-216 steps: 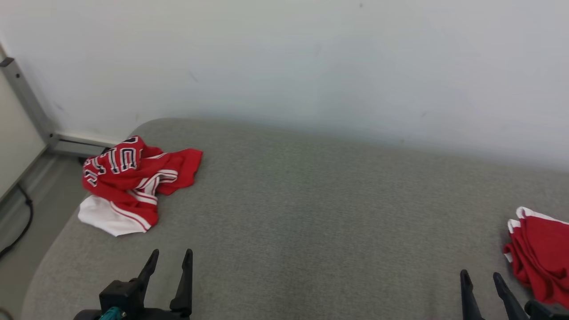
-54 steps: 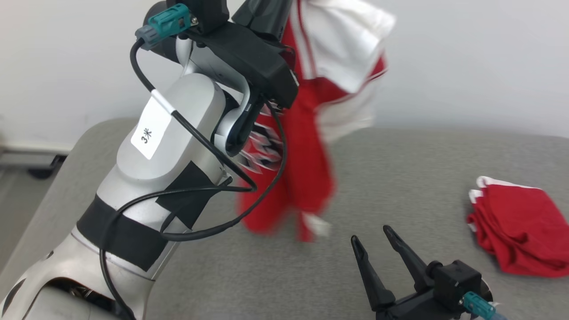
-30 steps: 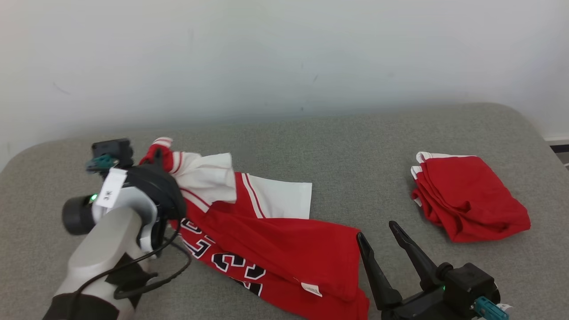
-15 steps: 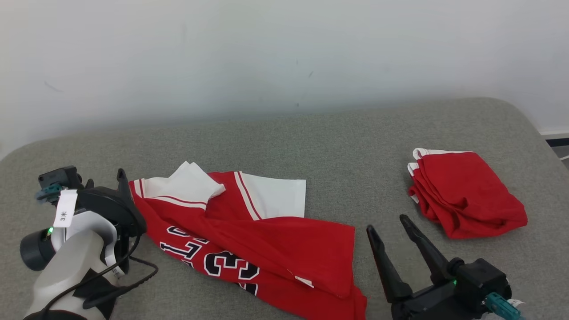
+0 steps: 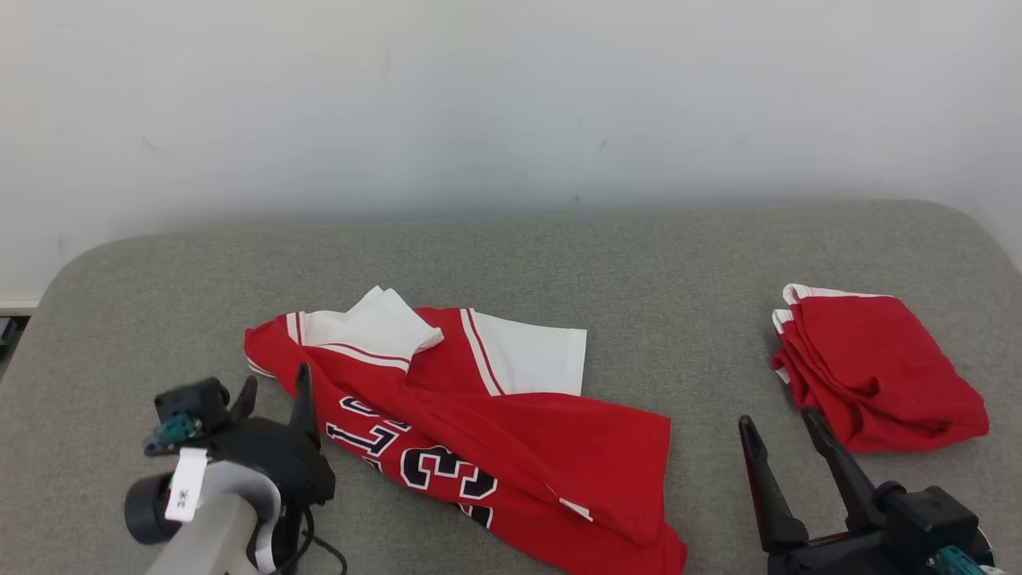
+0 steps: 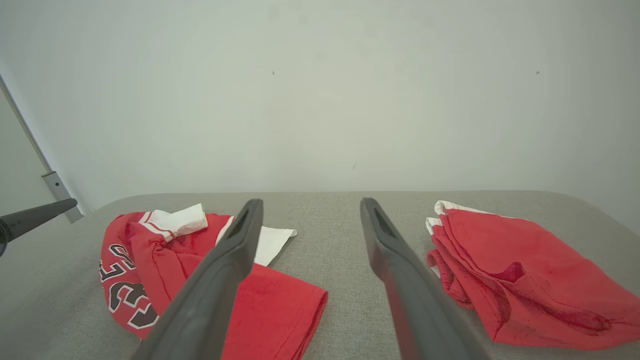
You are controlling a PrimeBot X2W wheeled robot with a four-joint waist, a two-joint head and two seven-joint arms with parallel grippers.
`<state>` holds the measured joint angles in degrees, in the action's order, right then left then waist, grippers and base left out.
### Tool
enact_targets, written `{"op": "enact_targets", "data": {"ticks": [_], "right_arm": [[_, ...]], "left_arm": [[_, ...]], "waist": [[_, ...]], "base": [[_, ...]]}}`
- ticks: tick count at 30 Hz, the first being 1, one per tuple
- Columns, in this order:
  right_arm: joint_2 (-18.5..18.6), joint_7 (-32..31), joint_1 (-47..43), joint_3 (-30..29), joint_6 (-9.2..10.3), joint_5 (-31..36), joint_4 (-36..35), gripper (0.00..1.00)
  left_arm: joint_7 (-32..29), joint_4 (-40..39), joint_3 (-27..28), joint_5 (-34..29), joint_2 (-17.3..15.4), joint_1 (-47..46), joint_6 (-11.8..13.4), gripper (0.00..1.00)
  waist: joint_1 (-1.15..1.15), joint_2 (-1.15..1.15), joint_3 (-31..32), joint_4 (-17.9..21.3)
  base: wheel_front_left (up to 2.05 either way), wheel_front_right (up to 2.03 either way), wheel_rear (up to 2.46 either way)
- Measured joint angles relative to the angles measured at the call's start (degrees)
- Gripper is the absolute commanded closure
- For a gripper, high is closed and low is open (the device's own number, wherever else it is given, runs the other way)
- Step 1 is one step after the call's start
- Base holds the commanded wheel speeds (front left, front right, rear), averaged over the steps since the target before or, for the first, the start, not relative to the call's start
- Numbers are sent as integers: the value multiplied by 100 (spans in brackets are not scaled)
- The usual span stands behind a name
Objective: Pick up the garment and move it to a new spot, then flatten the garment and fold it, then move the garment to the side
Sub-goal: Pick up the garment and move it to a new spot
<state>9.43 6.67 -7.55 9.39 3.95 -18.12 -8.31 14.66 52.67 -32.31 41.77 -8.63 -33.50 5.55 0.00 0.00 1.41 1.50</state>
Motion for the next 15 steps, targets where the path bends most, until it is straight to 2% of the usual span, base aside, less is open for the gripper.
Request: {"op": "enact_targets", "data": {"ticks": [15], "right_arm": [[-57, 296, -518, -833, 203, -333, 196, 0]], "left_arm": [[-1, -2479, 403, -598, -307, 1841, 105, 0]], "waist": [[-1, 0, 241, -403]], "base": [[0, 0, 0]]}}
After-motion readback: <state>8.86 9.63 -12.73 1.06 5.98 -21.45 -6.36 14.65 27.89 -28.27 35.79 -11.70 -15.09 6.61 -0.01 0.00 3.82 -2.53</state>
